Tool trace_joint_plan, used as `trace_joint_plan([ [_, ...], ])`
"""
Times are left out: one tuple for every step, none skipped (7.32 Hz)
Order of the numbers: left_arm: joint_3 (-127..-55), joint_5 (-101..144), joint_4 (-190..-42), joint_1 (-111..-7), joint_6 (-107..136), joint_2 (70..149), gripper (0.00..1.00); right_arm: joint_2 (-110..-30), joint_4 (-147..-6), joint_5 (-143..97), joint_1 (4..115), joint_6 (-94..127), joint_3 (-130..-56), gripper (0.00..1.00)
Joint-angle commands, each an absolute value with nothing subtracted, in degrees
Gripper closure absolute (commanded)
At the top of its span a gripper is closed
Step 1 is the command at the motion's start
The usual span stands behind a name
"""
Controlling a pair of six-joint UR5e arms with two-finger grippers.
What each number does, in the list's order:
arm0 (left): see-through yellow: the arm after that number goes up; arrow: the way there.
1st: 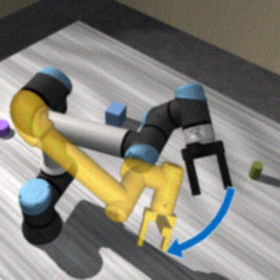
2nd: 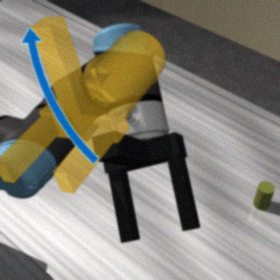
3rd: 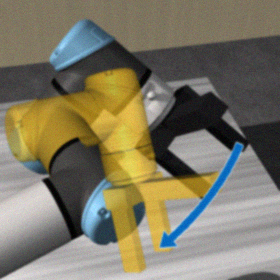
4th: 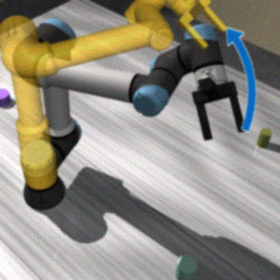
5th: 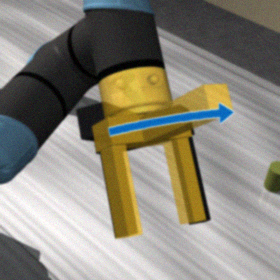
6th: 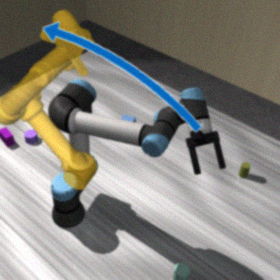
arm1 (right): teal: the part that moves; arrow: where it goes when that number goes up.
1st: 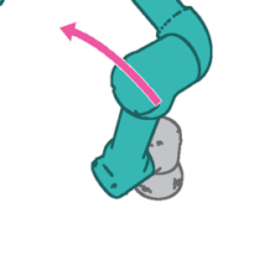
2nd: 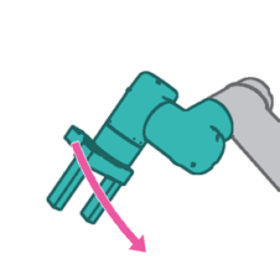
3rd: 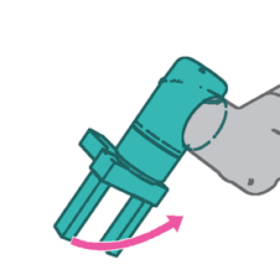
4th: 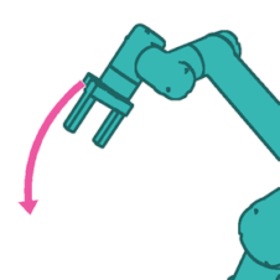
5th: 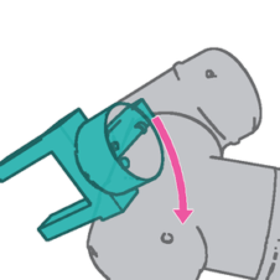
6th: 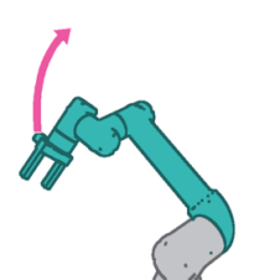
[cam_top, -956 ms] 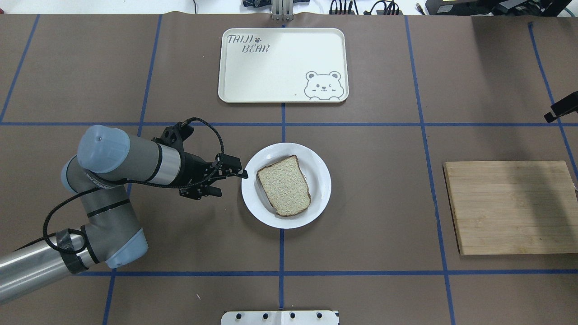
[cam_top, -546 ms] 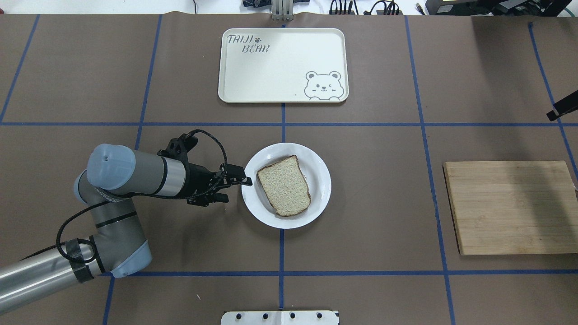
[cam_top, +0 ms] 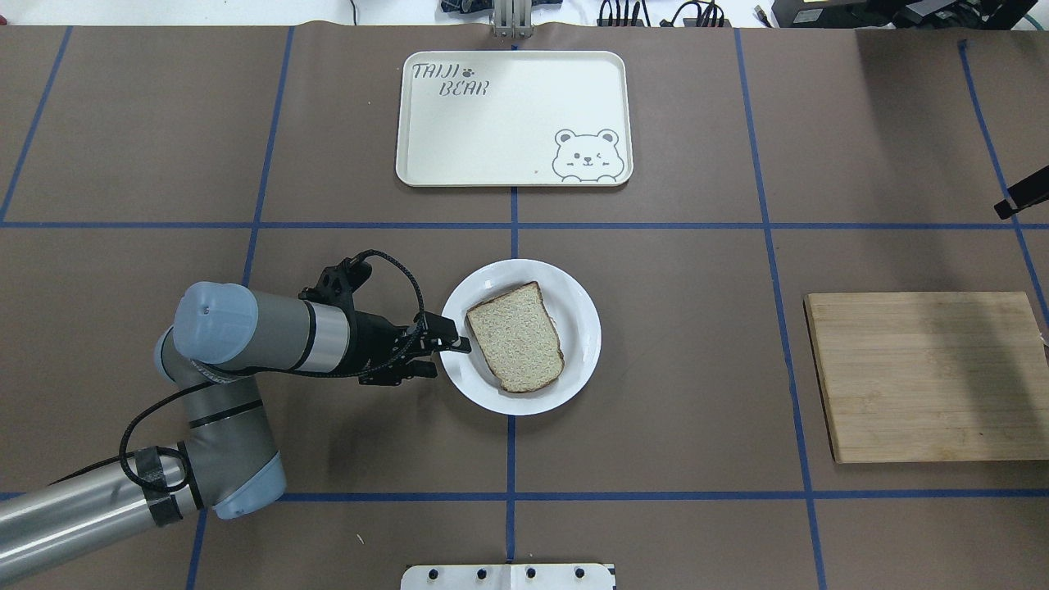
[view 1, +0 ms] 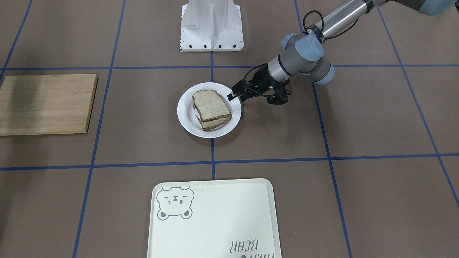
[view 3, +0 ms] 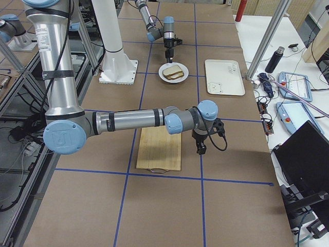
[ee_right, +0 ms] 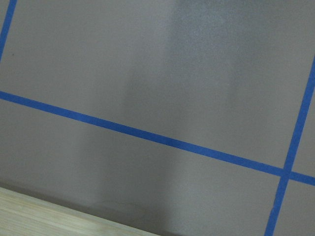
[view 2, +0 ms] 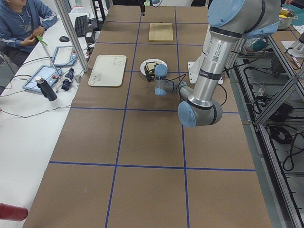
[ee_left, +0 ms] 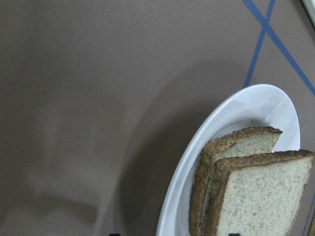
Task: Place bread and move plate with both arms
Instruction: 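Move the left gripper to the plate rim nearest it while the right arm withdraws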
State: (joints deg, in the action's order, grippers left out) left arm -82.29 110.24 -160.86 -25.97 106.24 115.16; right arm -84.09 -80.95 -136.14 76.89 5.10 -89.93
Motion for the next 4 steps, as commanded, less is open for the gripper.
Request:
trace_joint_plan([
  [-81.12,107.4,-164.44,-24.08,106.43,115.4,0.46,-84.2,-80.95,-136.14,76.82,5.1,-89.91,0.0],
  [-81.12,107.4,-164.44,-24.08,107.22,115.75,0.6,-84.2,-80.95,-136.14,76.82,5.1,-89.91,0.0],
  [-80.78,107.32,-164.44,-24.0,107.57,116.01,0.63,-84.2,-80.95,-136.14,76.82,5.1,-89.91,0.0],
  [-80.16,107.4,-164.44,-23.91,107.58,116.1,0.64,-84.2,-80.95,-136.14,76.82,5.1,-89.83,0.0],
])
